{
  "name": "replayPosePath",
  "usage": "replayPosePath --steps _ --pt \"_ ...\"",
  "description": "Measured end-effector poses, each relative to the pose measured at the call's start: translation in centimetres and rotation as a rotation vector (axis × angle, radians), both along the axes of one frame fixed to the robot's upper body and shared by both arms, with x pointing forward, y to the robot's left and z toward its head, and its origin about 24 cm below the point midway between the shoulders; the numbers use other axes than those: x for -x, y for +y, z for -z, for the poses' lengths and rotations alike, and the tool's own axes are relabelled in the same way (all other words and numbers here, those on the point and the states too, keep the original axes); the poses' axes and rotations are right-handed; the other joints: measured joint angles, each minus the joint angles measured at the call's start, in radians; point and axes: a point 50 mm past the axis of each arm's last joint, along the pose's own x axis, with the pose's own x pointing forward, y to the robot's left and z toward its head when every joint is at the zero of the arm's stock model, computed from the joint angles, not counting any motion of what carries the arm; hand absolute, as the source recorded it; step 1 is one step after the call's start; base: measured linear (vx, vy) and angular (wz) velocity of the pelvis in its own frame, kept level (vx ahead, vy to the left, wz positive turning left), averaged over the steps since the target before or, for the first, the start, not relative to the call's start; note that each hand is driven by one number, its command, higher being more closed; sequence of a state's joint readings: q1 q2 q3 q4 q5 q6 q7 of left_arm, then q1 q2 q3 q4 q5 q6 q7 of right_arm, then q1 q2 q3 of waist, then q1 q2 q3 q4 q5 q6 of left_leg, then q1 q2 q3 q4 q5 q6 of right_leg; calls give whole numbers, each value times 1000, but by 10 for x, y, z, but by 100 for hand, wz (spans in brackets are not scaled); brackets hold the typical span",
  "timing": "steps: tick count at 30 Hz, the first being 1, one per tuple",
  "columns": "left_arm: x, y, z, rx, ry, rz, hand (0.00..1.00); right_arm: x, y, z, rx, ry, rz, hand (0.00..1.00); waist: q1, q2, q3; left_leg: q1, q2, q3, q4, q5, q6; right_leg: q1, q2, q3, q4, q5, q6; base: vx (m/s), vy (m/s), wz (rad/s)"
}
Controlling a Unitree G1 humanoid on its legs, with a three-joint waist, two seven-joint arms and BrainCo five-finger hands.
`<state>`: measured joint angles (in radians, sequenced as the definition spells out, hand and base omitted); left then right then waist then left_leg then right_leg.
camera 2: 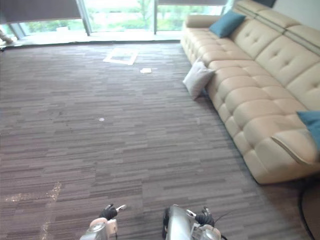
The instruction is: Pick up cushions and gather them together orderly.
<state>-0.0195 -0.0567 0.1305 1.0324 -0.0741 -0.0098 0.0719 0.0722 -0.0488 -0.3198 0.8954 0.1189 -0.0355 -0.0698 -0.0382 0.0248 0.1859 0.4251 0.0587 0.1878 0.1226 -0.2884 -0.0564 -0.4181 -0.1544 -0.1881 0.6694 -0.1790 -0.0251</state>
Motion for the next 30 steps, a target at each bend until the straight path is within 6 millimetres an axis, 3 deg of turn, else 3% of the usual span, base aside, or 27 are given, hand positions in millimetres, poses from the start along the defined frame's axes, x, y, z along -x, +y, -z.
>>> replayPosePath --steps 2,3,4,5,6,7,8,10,11,13,14,15,16,17,18,19,20,21,22,23,24,26,27,29,30 --pt "3 0 1 1 8 -10 0 -3 -4 -2 6 -15 12 0 -14 25 5 -75 39 -30 233 49 -78 57 8 -21 13 -67 -15 489 -216 17" --pt "2 3 0 -2 3 -27 0 -3 -3 -2 2 -10 11 0 -13 32 11 -187 83 -72 502 140 -209 123 27 -29 -23 -91 -20 616 -225 0" --pt "2 7 -1 -2 -7 -51 0 -6 3 -2 -8 -11 -6 0 -7 44 21 -300 136 -78 772 184 -222 223 62 -41 -88 -106 -38 614 -197 -10" --pt "1 9 -2 -4 -16 -64 0 -8 7 -1 -15 -13 -23 0 -4 46 26 -342 162 -66 853 181 -211 271 79 -40 -122 -111 -46 772 -171 -36" --pt "-1 14 -5 -9 -44 -96 0 -10 14 -1 -22 -9 -60 0 19 34 32 -448 203 5 958 142 -133 402 98 -30 -229 -118 -54 521 -99 -33" --pt "-3 15 -6 -13 -57 -98 0 -10 15 0 -24 -6 -63 0 25 27 32 -473 209 34 953 128 -110 430 98 -25 -257 -118 -53 557 -87 -53" --pt "-8 17 -10 -19 -87 -102 0 -9 17 1 -29 0 -68 0 46 11 24 -540 220 113 881 102 -65 496 91 -3 -326 -117 -44 343 -6 -48" --pt "-11 18 -12 -19 -107 -113 0 -12 19 0 -31 -5 -78 0 51 10 27 -632 223 166 736 81 -37 570 84 22 -396 -119 -18 539 53 -49" --pt "-11 19 -12 -20 -113 -118 0 -13 21 0 -35 -5 -76 0 53 8 26 -653 203 184 609 83 -34 604 74 34 -420 -121 0 592 138 -51" --pt "-9 18 -11 -21 -106 -120 0 -9 23 3 -45 12 -62 0 59 14 17 -666 118 136 175 170 -42 698 52 86 -491 -161 51 642 224 -65" --pt "-10 18 -11 -23 -108 -116 0 -7 23 4 -47 23 -63 0 65 14 15 -676 110 116 162 224 -38 709 53 97 -502 -167 60 684 326 -87" --pt "-11 21 -12 -32 -109 -107 0 -1 27 9 -61 59 -65 0 87 -11 -10 -673 65 91 179 309 -1 729 23 154 -515 -174 68 574 294 -59" --pt "-11 28 -12 -54 -107 -96 0 4 36 12 -85 75 -69 0 79 -54 -31 -670 38 108 187 277 23 727 -19 174 -508 -154 57 877 398 -47" --pt "-10 30 -12 -59 -102 -96 0 11 40 14 -97 90 -64 0 77 -75 -43 -676 29 127 244 239 60 682 -45 219 -420 -104 96 714 318 -4" --pt "-10 30 -11 -59 -102 -95 0 13 41 15 -100 96 -63 0 79 -80 -46 -667 21 136 255 221 64 669 -47 236 -374 -82 120 822 382 -7" --pt "-8 31 -10 -60 -90 -94 0 15 41 15 -103 98 -59 0 77 -87 -47 -621 0 138 249 182 71 613 -56 263 -205 -21 158 622 304 -11" --pt "-5 31 -8 -61 -74 -93 0 17 38 15 -95 98 -53 0 71 -85 -41 -523 -24 148 198 134 66 490 -62 303 100 130 239 606 277 -9" --pt "-5 32 -8 -62 -69 -92 0 17 37 15 -92 94 -53 0 69 -82 -35 -494 -34 149 185 124 68 446 -63 309 188 143 248 562 212 -7" --pt "-3 31 -6 -57 -47 -90 0 15 33 13 -80 82 -59 0 62 -85 -26 -396 -53 149 148 99 74 350 -62 297 395 114 221 609 199 -9" --pt "-1 26 -4 -49 -34 -77 0 12 28 10 -66 61 -62 0 49 -62 -21 -303 -50 156 96 75 77 255 -43 247 482 56 177 496 154 -12" --pt "0 25 -3 -47 -27 -71 0 11 27 9 -62 50 -62 0 47 -54 -20 -275 -48 158 74 66 76 217 -37 220 489 35 162 457 130 -11" --pt "2 24 -2 -45 -13 -59 0 4 25 5 -56 8 -65 0 36 -48 -19 -189 -48 158 13 47 63 99 -36 116 431 -27 126 430 49 7" --pt "3 19 0 -35 0 -46 0 2 22 3 -52 -8 -46 0 25 -51 -13 -115 -47 156 -32 37 78 31 -33 27 283 -56 90 644 -35 26" --pt "1 14 -1 -24 -4 -42 0 -1 19 2 -48 -18 -35 0 19 -46 -12 -75 -33 154 -51 5 76 -3 -15 -20 105 -35 77 628 -96 38" --pt "-2 12 -2 -22 -11 -31 0 -2 19 2 -49 -21 -31 0 16 -52 -8 -43 -31 143 -65 -26 56 -9 5 -21 -71 17 74 513 -133 45"
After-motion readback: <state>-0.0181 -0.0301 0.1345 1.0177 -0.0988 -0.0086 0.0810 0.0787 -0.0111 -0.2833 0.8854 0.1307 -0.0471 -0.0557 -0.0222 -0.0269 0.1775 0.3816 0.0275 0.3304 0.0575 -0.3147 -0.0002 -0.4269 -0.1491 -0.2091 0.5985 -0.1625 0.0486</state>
